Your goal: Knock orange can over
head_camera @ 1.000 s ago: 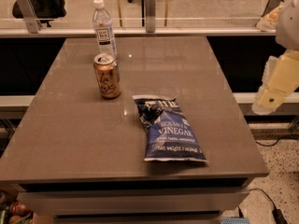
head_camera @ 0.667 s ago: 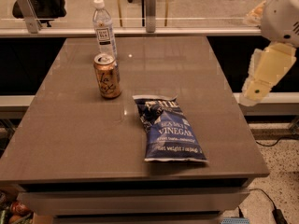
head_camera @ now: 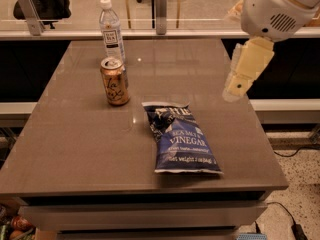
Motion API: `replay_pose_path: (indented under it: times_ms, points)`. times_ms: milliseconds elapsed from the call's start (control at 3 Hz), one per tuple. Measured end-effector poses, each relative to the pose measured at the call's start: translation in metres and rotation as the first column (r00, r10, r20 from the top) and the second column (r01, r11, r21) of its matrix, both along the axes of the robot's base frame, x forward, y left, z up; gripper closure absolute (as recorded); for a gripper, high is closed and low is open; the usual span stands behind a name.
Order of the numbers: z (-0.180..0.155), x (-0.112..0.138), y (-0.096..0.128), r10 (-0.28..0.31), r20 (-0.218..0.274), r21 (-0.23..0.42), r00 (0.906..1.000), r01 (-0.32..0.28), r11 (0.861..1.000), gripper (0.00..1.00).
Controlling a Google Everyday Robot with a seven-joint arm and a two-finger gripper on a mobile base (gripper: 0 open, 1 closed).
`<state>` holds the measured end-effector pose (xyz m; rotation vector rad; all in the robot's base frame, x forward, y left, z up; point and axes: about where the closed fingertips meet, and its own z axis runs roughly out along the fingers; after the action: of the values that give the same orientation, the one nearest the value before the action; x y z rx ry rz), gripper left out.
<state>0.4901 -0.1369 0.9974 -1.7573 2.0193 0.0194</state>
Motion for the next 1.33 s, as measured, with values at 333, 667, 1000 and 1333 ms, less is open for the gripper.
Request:
replay_pose_path:
  times_ms: [333,667,1000,1333]
  points:
    - [-0.006,0.012,0.028,0.025,-0.021,0.040,0.9995,-0.024,0.999,0.00]
    - [-0.014,0.022,0.057,0.056,-0.058,0.084,0.9967,-0.051,0.995,0.00]
    - [-0.019,0.028,0.089,0.101,-0.084,0.108,0.9913,-0.092,0.990,0.00]
    - [-0.029,0.031,0.118,0.139,-0.109,0.126,0.9842,-0.125,0.984,0.00]
